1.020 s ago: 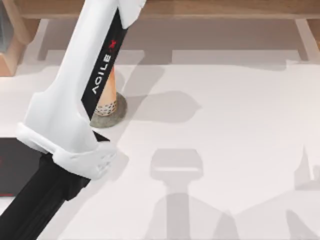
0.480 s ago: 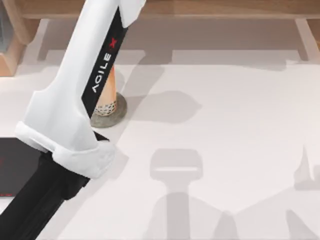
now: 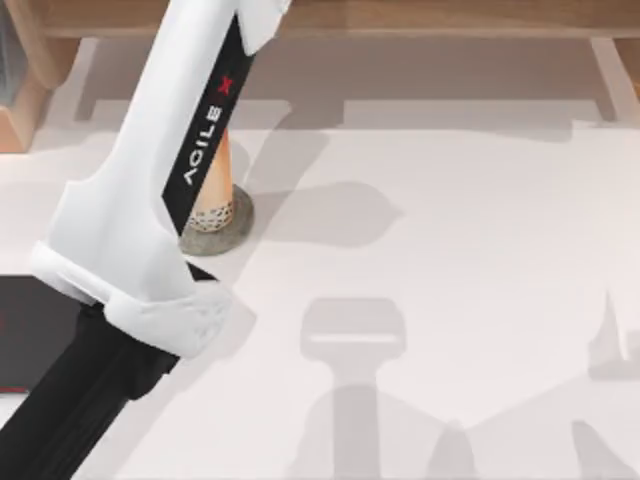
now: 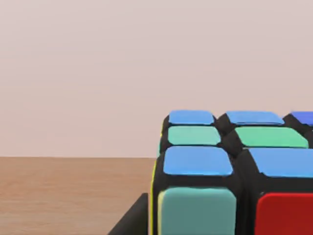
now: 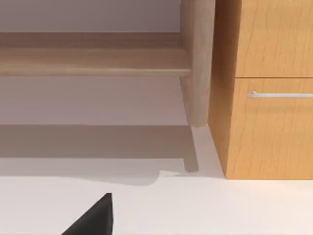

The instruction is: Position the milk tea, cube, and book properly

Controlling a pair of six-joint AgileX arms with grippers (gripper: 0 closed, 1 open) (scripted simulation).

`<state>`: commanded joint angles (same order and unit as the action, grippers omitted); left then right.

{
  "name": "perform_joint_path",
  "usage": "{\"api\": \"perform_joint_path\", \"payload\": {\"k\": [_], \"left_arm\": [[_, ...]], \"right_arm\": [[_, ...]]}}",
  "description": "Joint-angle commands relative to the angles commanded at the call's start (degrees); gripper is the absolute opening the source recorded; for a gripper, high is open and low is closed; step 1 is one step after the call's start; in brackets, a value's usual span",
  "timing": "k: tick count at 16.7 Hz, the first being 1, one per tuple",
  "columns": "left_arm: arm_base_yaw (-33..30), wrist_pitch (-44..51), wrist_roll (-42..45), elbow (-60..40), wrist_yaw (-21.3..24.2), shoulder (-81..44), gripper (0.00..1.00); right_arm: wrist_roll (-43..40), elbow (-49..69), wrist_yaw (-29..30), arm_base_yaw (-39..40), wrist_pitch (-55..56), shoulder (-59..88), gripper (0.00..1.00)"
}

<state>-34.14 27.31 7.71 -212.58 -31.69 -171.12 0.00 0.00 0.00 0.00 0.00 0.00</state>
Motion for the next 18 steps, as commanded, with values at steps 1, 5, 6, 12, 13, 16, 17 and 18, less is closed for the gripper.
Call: {"api": "perform_joint_path", "payload": {"k": [1,5,6,12,13,16,17,18], "left_arm": [[0.0,0.0,0.0,0.0,0.0,0.0,0.98],[0.0,0.0,0.0,0.0,0.0,0.0,1.0],[0.0,0.0,0.0,0.0,0.0,0.0,1.0],[-0.35,0.56,0.05,-0.95,-0.16,-0.39,1.0],[-0.55,1.28,0.1,-2.14,-0.37,-0.81,1.0],[-1.4,4.29,0.31,-6.91,-1.19,-2.44,1.0],[-1.67,5.28,0.39,-8.44,-1.45,-2.94,1.0],[-1.89,6.1,0.45,-9.68,-1.67,-3.35,1.0]], "right_arm": [[0.0,0.0,0.0,0.0,0.0,0.0,1.0],[0.0,0.0,0.0,0.0,0.0,0.0,1.0],[0.0,0.0,0.0,0.0,0.0,0.0,1.0],[0.0,0.0,0.0,0.0,0.0,0.0,1.0],[0.0,0.0,0.0,0.0,0.0,0.0,1.0],[0.0,0.0,0.0,0.0,0.0,0.0,1.0],[0.0,0.0,0.0,0.0,0.0,0.0,1.0],[0.0,0.0,0.0,0.0,0.0,0.0,1.0]]}}
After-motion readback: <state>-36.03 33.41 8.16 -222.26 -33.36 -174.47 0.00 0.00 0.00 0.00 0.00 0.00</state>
